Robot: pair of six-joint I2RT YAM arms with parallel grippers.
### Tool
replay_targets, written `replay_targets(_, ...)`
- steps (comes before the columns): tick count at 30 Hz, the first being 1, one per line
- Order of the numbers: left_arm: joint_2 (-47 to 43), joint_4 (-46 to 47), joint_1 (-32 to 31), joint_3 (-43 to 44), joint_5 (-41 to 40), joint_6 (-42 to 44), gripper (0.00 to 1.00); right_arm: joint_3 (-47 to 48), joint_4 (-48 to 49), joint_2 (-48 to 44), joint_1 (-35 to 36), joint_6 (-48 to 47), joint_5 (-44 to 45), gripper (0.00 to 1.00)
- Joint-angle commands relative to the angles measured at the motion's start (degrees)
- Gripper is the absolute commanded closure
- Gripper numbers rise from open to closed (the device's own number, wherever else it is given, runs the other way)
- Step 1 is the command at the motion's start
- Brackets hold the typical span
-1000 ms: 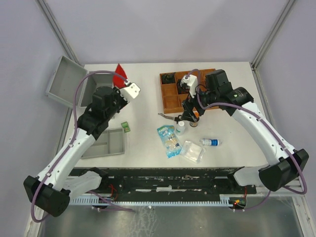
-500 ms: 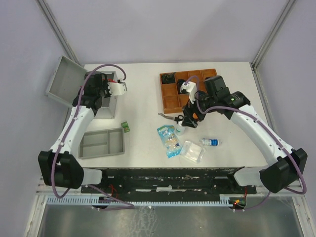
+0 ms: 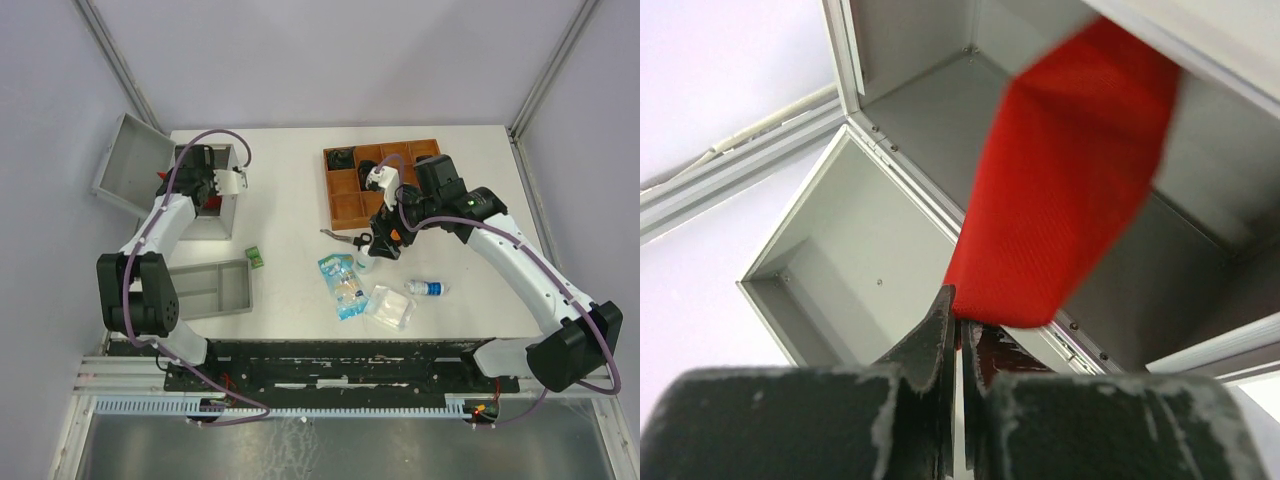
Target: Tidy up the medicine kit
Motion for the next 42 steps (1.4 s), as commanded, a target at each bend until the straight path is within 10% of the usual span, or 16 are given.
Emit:
replay_targets(1, 0.0, 6.2, 0.5, 1.7, -1.2, 1.0, 0.97, -0.2, 1.8, -1.2, -0.3, -0.5, -1.2, 0.16)
replay_targets(20, 4.4, 11.9, 0.6, -3.0, 5.3, -7.6, 0.96, -0.2, 1.7, -0.5, -0.4, -0.6, -0.9, 0.16)
replay_targets(34, 7.5, 4.1, 0.6, 1.9, 5.8, -11.7, 0.37, -0.4, 1.5, -0.3, -0.5, -0.8, -1.0, 0.16)
replay_targets(42, 2.1, -1.0, 0.6, 5.5, 6.0, -10.2, 0.22, -0.7, 1.5, -0.6, -0.5, -1.0, -1.1, 0.16)
